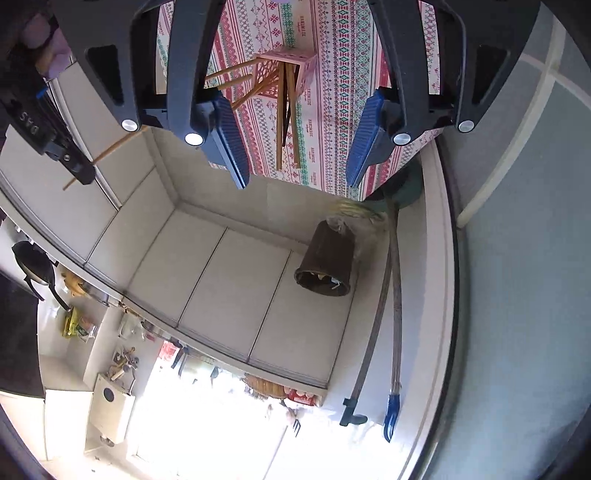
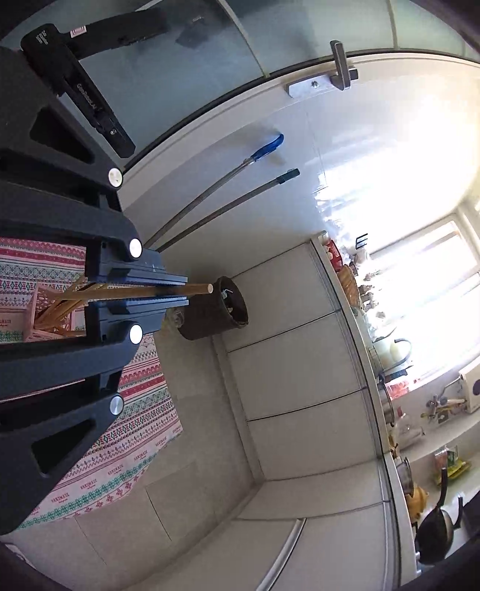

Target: Organize utensils

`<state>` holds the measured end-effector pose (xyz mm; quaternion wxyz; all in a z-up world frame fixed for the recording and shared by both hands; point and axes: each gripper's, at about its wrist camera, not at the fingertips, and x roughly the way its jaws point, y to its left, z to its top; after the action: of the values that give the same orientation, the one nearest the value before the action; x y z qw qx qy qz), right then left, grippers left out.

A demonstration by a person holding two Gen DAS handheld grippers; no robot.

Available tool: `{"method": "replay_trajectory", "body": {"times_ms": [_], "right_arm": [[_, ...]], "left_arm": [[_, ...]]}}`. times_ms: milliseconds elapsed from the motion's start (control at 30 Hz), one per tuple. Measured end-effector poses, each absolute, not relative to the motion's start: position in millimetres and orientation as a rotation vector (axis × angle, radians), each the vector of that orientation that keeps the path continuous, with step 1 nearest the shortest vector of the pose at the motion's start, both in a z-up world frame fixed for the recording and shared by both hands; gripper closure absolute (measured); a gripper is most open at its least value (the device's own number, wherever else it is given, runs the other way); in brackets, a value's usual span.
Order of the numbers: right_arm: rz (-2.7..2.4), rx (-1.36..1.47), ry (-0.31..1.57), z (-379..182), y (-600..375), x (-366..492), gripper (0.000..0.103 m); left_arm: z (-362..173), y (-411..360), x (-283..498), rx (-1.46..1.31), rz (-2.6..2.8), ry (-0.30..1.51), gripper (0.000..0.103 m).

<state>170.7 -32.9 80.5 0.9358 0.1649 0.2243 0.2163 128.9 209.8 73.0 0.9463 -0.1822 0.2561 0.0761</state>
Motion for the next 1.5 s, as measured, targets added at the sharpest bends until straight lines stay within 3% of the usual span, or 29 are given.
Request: {"method": "replay_trajectory", "body": {"times_ms": [167,367,533,633,767,833,900,1167,1267,1500], "right_arm": [[0.405,0.289,0.491,61,-13,190,0.097],[0.407,0.291,0.569,34,-4,210,0.086],[0.388,0.228,0.552,37,1,198,0.085],[0.368,0.186,0.542,37,2,187,0.072],[0.326,0.131,0.527,37,-4,171,0.068],[0.298,0.118,0.527,36,-12,163,0.059],[0.272,0.109,0.524,35,-20,155,0.040],[0.090,0.104,0.495,33,-69,117,0.007],[0.046,0.122,0.506,26,-85,106,0.007],[0.030,0.141,0.553,9,-102,102,0.007]], "left_arm": [[61,208,143,-0.374,0.134,0.569,0.052],[52,207,150,-0.373,0.116,0.602,0.052],[56,193,149,-0.342,0.105,0.598,0.046],[58,184,144,-0.309,0.115,0.585,0.039],[60,171,133,-0.264,0.161,0.536,0.022],[61,161,126,-0.231,0.190,0.511,0.016],[60,154,121,-0.208,0.202,0.501,0.008],[58,124,83,-0.134,0.260,0.379,0.007],[51,108,71,-0.098,0.290,0.342,0.007],[31,94,79,-0.079,0.213,0.484,0.007]]}}
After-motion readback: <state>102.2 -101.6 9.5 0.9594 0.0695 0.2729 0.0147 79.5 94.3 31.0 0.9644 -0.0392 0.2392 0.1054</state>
